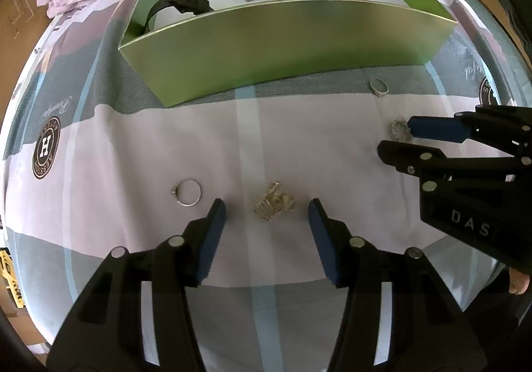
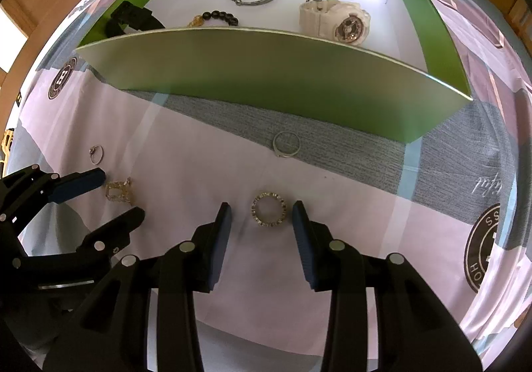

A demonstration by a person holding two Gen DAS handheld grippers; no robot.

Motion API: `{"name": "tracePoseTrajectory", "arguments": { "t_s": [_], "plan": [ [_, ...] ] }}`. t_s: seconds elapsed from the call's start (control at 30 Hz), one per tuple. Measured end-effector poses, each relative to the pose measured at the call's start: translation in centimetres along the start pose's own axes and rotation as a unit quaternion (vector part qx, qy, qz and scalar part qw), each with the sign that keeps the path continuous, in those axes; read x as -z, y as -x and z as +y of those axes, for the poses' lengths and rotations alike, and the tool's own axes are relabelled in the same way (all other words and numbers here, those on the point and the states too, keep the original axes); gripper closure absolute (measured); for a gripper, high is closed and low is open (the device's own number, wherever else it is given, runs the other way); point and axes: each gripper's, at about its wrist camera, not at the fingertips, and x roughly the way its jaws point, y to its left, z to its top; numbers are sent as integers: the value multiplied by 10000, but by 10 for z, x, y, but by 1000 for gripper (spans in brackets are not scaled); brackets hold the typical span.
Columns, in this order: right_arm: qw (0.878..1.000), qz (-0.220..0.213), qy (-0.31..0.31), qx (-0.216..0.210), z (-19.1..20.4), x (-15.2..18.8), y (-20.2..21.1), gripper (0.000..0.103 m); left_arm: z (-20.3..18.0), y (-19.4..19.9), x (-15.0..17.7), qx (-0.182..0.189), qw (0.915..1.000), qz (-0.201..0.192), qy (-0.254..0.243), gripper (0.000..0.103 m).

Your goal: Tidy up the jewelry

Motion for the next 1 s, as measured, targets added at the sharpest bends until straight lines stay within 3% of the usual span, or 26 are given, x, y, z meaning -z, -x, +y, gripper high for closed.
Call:
{"name": "tracePoseTrajectory", "arguments": {
  "t_s": [0.53, 0.6, 0.87, 1.0],
  "plan": [
    [10000, 2, 6, -5, 7, -4, -5, 56, -5, 1, 0, 34, 10000, -29, -70, 52],
    [10000, -1, -5, -12, 6, -3, -5, 56, -3, 2, -1, 81, 10000, -32, -28, 57],
    [9987, -237, -420, -146, -16, -8, 11, 56, 26, 14, -12, 316, 9979, -201, 532, 59],
    [9989, -165, -401, -147, -16, -5, 9, 56, 21, 11, -12, 348, 9980, -154, 503, 58]
  ]
}}
